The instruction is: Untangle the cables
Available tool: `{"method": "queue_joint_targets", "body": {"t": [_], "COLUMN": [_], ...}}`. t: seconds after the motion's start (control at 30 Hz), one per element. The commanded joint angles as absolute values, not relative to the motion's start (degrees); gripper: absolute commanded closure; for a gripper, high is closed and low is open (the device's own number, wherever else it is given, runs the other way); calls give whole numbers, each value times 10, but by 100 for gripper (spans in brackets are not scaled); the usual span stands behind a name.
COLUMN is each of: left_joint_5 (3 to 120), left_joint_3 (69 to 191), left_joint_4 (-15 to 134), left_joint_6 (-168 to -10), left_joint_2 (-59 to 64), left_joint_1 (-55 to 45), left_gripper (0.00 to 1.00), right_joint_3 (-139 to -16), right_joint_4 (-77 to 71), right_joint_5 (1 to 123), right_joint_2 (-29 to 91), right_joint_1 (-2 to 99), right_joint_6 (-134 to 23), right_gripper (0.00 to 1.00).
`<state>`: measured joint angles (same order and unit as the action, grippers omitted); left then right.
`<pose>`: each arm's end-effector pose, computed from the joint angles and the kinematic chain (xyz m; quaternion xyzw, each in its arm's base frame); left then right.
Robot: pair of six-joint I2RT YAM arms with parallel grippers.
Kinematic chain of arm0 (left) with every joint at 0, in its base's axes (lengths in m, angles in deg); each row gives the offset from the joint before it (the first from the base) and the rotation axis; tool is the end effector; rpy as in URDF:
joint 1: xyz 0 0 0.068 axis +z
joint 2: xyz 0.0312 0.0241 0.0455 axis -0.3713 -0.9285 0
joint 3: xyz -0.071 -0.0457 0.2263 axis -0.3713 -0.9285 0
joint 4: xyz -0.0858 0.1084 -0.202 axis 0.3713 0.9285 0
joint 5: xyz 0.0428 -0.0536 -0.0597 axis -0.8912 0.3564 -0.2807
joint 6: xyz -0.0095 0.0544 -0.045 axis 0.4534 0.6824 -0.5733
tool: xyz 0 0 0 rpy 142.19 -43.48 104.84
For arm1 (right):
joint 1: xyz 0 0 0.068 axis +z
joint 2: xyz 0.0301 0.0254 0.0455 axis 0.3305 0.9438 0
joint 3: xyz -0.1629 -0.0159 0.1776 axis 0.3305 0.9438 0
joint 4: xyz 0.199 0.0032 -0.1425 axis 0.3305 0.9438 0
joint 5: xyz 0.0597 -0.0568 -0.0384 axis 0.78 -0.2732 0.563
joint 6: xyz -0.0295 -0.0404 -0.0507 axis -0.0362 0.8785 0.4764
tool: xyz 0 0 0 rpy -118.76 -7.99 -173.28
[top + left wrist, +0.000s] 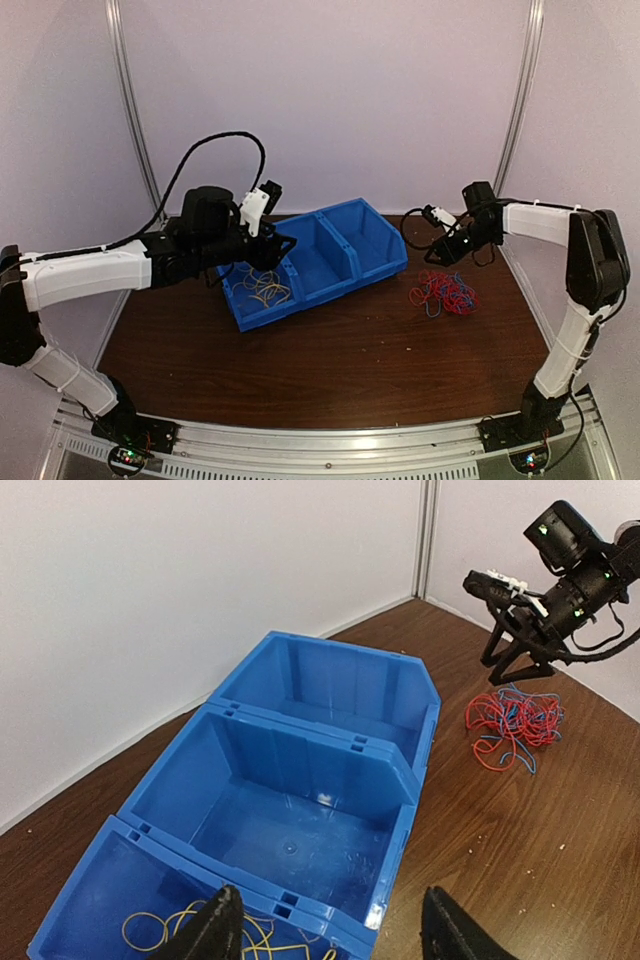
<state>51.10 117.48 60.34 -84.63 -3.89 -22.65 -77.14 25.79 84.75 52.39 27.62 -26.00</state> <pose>0.2471 -0.2392 0.2672 0.2499 0.7824 -0.2353 0.5196 0.3596 0.0821 0.1839 -0.3203 0.8717 0.2106 0.3054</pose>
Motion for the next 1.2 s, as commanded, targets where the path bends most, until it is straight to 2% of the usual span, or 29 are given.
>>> {"method": "queue_joint_targets", "body": {"t": [0.0, 0.4, 0.53, 0.63, 0.83, 1.0, 1.17], "left_joint_5": [499, 499, 499, 496, 513, 638, 681], "left_joint_3": [1172, 1170, 1170, 1169, 1163, 1144, 1111], "left_joint_4": [582, 578, 579, 579, 571, 528, 472], "left_joint_6": [-838, -834, -835, -835, -827, -818, -790], "left_joint_2": [-44, -35, -34, -34, -34, -27, -16], "left_joint_1": [-223, -223, -223, -223, -223, -232, -266], "left_gripper": [38, 37, 37, 37, 37, 38, 38], "right_joint_3": [-792, -797, -796, -799, -805, -794, -793], "right_joint_4": [300, 318, 320, 326, 385, 459, 504], "right_joint_5": [841, 835, 843, 852, 918, 1027, 1137], "right_joint_2": [557, 578, 579, 573, 483, 357, 254], "right_joint_1": [293, 297, 303, 305, 306, 306, 315], "right_joint_6": [-248, -260, -262, -259, -234, -179, -112], "right_gripper": [54, 72, 91, 100, 100, 100, 100]}}
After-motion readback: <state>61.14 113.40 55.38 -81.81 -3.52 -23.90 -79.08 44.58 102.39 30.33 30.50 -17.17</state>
